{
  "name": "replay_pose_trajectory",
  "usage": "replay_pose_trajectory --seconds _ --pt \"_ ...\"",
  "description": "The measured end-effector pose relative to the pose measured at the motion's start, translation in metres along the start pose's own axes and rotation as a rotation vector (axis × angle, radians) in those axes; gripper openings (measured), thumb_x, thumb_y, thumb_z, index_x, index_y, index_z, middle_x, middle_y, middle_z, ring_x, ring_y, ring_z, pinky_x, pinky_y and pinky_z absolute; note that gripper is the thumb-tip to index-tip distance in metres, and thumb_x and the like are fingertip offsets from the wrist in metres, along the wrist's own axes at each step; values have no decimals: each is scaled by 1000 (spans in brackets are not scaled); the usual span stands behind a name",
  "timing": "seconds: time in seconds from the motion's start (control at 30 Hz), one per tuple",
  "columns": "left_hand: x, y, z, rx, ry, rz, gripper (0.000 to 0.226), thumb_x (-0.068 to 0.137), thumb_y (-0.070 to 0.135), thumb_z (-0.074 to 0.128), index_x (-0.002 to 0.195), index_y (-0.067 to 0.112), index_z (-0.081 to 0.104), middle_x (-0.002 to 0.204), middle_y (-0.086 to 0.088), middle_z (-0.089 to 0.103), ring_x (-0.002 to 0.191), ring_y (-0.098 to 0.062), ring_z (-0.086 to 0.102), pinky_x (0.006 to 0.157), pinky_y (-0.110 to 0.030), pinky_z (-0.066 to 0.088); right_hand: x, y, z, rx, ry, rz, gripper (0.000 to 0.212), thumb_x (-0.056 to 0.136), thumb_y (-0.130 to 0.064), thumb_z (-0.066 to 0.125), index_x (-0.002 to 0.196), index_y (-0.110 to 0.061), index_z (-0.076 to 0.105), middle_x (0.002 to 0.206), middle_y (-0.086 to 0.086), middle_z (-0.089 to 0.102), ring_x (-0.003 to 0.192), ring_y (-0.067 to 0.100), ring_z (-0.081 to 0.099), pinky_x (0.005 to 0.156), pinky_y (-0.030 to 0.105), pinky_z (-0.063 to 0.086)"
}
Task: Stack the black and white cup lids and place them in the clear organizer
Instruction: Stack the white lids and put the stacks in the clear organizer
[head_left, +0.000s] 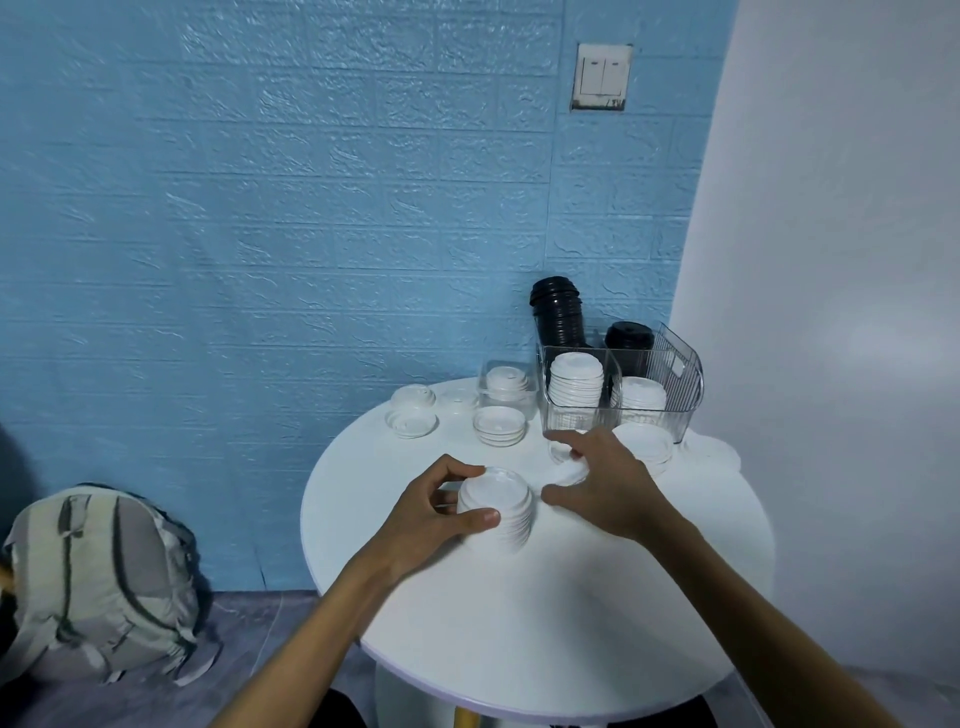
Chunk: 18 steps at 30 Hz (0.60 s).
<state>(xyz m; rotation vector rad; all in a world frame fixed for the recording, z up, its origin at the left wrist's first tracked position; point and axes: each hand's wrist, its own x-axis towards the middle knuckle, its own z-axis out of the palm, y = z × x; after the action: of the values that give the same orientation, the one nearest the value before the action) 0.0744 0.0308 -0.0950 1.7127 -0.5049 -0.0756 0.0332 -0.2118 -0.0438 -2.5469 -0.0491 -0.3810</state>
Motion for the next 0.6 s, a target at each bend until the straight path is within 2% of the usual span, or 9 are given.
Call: replay_pose_trajectory --seconds 0.13,0.2,0.33,0.47,0.53,0.6 --pt "0 0 -1 -1 -3 -1 57 58 44 91 105 22 67 116 11 73 100 -7 66 88 -19 51 1 -2 1 11 9 1 37 74 -45 83 107 -31 71 105 -9 56 101 11 57 88 25 41" --pt "0 1 0 -3 -6 -2 58 57 44 91 106 21 67 116 12 73 99 -6 66 89 -22 52 3 -1 0 108 33 -9 33 74 -53 82 97 -32 72 101 -12 61 97 8 59 87 25 44" --pt "0 1 -1 2 -7 -4 56 59 42 91 105 21 67 117 10 73 98 -7 66 92 -29 53 4 -13 1 196 -15 -55 26 84 -54 70 90 -29 65 91 -15 68 87 3 60 78 28 44" --pt "0 1 0 3 -12 -4 55 59 40 91 105 21 67 114 9 74 95 -7 67 87 -24 54 4 -27 2 335 28 -35 26 95 -54 59 82 -32 56 71 -17 65 68 5 61 71 31 47" --pt "0 2 0 5 -13 11 54 59 41 91 104 21 67 110 8 74 93 -8 67 86 -24 54 5 -34 5 437 -15 -23 27 97 -54 57 85 -30 56 60 -16 64 53 11 61 64 29 49" --pt "1 1 0 8 -8 25 54 61 41 91 104 19 67 107 4 73 94 -15 67 88 -32 53 12 -35 14 488 -51 6 29 97 -52 59 93 -23 56 59 -9 62 44 14 56 51 29 45"
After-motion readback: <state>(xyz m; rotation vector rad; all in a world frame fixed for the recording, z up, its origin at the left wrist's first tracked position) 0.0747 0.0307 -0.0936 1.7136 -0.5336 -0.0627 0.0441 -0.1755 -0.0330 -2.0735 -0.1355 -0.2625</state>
